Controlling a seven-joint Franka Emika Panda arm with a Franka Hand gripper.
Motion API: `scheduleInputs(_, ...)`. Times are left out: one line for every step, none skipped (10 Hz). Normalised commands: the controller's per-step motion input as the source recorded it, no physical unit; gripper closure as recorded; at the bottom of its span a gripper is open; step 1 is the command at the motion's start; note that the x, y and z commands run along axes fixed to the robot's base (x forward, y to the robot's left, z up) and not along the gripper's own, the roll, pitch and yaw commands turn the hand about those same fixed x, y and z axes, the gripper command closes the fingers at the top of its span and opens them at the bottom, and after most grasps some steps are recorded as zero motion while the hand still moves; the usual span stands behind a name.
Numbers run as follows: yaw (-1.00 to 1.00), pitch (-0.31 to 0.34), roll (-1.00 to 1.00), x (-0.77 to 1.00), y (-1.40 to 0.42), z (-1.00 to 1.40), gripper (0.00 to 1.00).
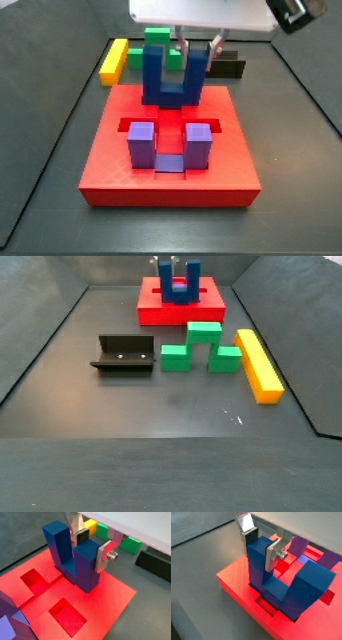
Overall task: Pick up the blue object. Move up. Place the blue object on the fixture. Regrasp the blue object. Move to above the board. Insert the blue object.
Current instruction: Insert the blue object.
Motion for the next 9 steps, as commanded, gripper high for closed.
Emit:
scheduleInputs(0.0,0.0,0.0,0.12,0.0,-0.05,1.0)
scheduleInputs(0.05,0.0,-0.01,0.02,0.0,-0.24,1.0)
scheduleInputs(0.13,-0.074,-0.06,0.0,0.0,-0.59,1.0)
scheduleInputs(0.17,-0.124,-0.07,0.0,0.02,-0.8,1.0)
scheduleInputs(0.17,-0.13,-0.07,0.0,0.04,-0.87,1.0)
scheduleInputs(0.21,-0.11,-0.04,0.0,0.03,-0.89,1.0)
scheduleInputs(0.21,-0.1,-0.04,-0.04,0.03,-0.84,1.0)
scheduleInputs(0.21,-0.083,0.0,-0.11,0.0,-0.66,1.0)
scheduleInputs(0.0,0.0,0.0,0.0,0.0,0.0,1.0)
